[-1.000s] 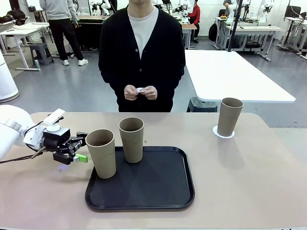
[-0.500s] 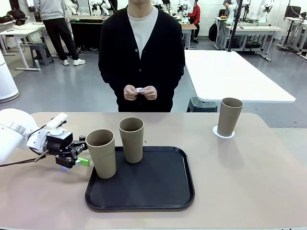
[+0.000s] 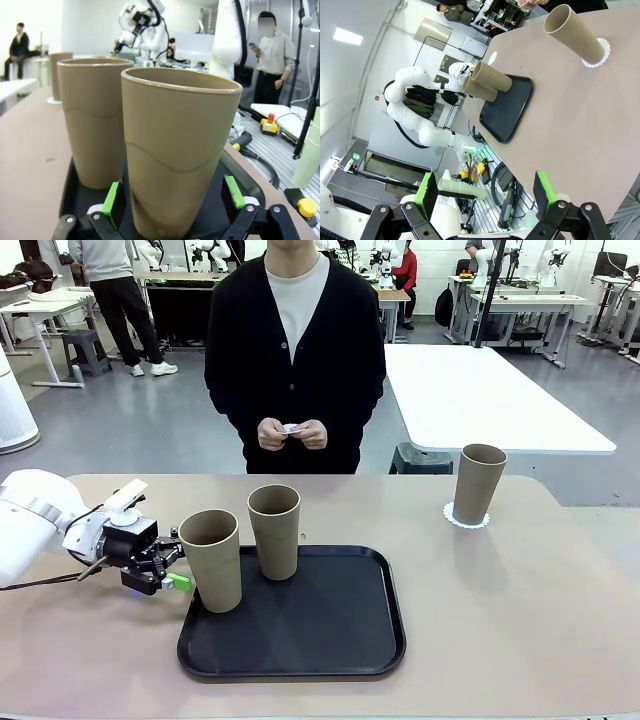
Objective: Place coasters on the table and set cups on them.
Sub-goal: Take one Reusable plastic cup from the Flat Tray and place it on a coaster set by the human.
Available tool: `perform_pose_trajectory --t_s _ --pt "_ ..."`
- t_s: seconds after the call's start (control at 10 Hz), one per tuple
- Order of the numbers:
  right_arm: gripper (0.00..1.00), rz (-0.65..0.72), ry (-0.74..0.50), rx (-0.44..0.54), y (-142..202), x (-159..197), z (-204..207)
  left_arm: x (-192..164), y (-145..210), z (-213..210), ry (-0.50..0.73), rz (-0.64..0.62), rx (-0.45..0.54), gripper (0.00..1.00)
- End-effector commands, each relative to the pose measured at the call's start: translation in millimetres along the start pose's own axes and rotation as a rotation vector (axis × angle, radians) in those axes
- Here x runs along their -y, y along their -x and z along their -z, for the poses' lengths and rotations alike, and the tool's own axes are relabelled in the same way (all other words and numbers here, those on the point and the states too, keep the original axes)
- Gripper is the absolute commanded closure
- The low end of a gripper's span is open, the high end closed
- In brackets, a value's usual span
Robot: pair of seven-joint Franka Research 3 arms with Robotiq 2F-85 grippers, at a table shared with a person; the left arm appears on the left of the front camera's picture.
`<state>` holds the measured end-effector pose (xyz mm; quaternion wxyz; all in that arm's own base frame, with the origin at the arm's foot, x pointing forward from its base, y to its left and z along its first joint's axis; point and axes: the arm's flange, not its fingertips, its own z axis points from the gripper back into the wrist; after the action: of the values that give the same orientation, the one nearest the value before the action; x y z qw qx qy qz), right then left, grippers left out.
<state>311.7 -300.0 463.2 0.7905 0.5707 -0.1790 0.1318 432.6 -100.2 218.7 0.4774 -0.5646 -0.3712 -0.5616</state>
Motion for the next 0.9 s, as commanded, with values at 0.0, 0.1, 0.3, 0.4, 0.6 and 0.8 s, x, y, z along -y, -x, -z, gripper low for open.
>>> perform_pose_trajectory --t_s 0.0,0.1,0.3,0.4,0.6,0.8 --pt "0.00 -0.007 -0.005 0.000 0.3 -0.3 0.1 -1.4 2.3 5.3 0.028 0.038 -0.014 0.00" --pt "0.00 -0.007 -0.005 0.000 0.3 -0.3 0.1 -1.4 4.1 8.7 0.025 0.046 -0.024 0.00" --pt "0.00 -0.007 -0.005 0.000 0.3 -0.3 0.1 -4.1 6.2 12.0 0.030 0.044 -0.022 0.00" --pt "0.00 -0.007 -0.005 0.000 0.3 -0.3 0.1 -4.9 6.9 14.1 0.035 0.044 -0.024 0.00" --pt "0.00 -0.007 -0.005 0.000 0.3 -0.3 0.1 -5.6 6.7 18.1 0.042 0.054 -0.023 0.00" --pt "0.00 -0.007 -0.005 0.000 0.3 -0.3 0.1 -7.7 7.7 25.2 0.046 0.057 -0.024 0.00"
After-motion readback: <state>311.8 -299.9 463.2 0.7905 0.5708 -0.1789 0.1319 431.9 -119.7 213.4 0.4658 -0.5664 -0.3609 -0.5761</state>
